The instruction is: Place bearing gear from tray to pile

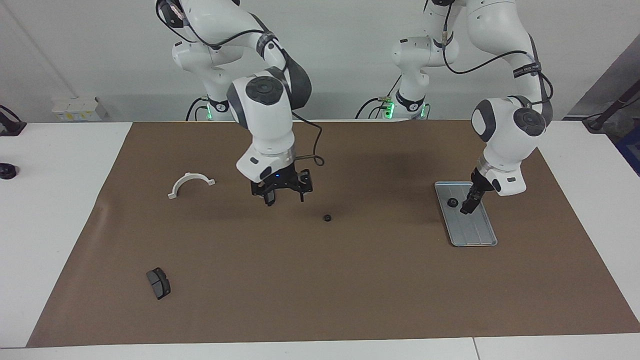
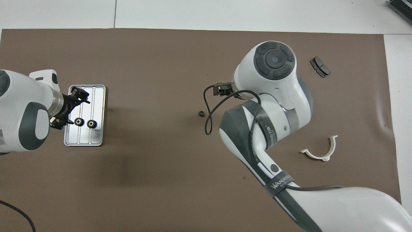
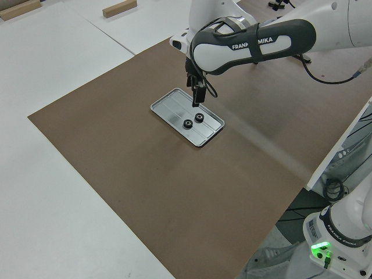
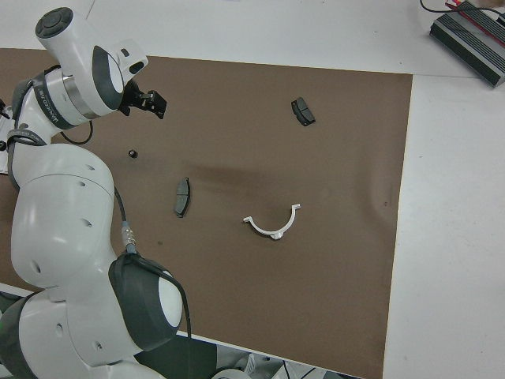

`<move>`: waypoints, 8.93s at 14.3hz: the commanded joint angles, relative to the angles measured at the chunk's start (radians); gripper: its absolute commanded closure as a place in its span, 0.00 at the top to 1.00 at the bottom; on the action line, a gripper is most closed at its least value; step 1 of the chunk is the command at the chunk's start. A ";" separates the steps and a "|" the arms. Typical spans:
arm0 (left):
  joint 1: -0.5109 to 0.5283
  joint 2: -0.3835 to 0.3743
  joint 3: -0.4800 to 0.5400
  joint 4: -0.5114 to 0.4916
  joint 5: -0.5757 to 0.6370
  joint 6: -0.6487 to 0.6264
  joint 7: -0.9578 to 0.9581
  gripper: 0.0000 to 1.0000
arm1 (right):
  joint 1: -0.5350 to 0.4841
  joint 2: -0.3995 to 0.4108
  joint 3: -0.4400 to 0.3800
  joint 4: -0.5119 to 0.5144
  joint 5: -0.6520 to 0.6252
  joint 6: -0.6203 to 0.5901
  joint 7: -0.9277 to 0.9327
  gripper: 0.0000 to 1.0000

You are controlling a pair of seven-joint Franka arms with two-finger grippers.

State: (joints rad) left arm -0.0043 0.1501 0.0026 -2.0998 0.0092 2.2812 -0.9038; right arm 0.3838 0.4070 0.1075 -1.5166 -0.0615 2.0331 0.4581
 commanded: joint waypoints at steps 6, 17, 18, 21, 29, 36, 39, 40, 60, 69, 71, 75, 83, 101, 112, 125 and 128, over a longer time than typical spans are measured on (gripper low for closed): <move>-0.003 -0.050 -0.012 -0.184 0.015 0.165 -0.041 0.61 | 0.118 0.263 0.000 0.148 -0.135 0.160 0.189 1.00; -0.017 -0.041 -0.013 -0.210 0.015 0.219 -0.049 0.00 | 0.122 0.222 0.001 -0.051 -0.110 0.246 0.226 0.88; -0.016 -0.040 -0.013 -0.204 0.015 0.216 -0.040 0.00 | 0.125 0.222 0.001 -0.050 -0.089 0.242 0.229 0.78; -0.019 -0.040 -0.015 -0.099 0.018 0.080 -0.004 0.00 | 0.136 0.220 0.003 -0.042 -0.069 0.231 0.229 0.63; -0.178 -0.040 -0.020 0.247 0.021 -0.287 0.022 0.00 | 0.138 0.216 0.021 -0.046 -0.067 0.214 0.260 0.33; -0.198 -0.040 -0.035 0.368 0.008 -0.322 0.025 0.00 | 0.124 0.216 0.020 -0.031 -0.067 0.210 0.260 0.00; -0.215 -0.035 -0.035 0.419 -0.066 -0.319 0.025 0.00 | 0.046 0.234 0.020 0.055 -0.072 0.156 0.231 0.00; -0.236 -0.035 -0.035 0.405 -0.074 -0.293 0.025 0.00 | 0.018 0.233 0.020 0.068 -0.069 0.145 0.190 0.00; -0.605 0.249 0.015 0.288 -0.176 0.186 -0.172 1.00 | -0.543 0.133 0.044 -0.071 -0.086 -0.002 -0.366 0.29; -0.246 0.054 0.069 0.259 -0.038 -0.149 -0.146 1.00 | -0.375 0.078 0.046 -0.065 -0.087 0.019 -0.242 1.00; -0.159 0.039 0.068 0.215 -0.032 -0.122 0.030 1.00 | -0.272 0.078 0.046 -0.069 -0.086 0.099 -0.106 1.00; -0.051 -0.001 0.069 0.023 -0.032 0.088 0.275 1.00 | -0.105 0.090 0.047 -0.071 -0.077 0.186 0.046 1.00; -0.005 0.011 0.068 -0.134 -0.032 0.239 0.388 0.68 | 0.084 0.180 0.046 -0.117 -0.087 0.318 0.249 0.99; -0.065 0.005 0.051 0.193 -0.031 -0.164 0.399 0.00 | -0.049 0.179 0.041 -0.067 -0.120 0.305 0.139 0.07; -0.555 0.117 0.037 0.159 -0.130 0.265 -0.115 0.00 | -0.384 0.188 0.041 -0.046 -0.120 0.288 -0.401 0.07; -0.637 0.137 0.123 0.218 -0.119 0.169 -0.089 1.00 | -0.369 0.181 0.041 -0.053 -0.123 0.289 -0.423 1.00; -0.544 0.033 0.134 0.219 -0.086 -0.015 0.191 1.00 | -0.245 0.177 0.041 -0.054 -0.123 0.280 -0.247 1.00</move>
State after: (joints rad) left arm -0.6048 0.2689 0.1362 -1.8527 -0.0949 2.3779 -0.8767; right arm 0.0676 0.5947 0.1490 -1.5674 -0.1648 2.3218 0.0952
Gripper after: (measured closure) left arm 0.000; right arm 0.000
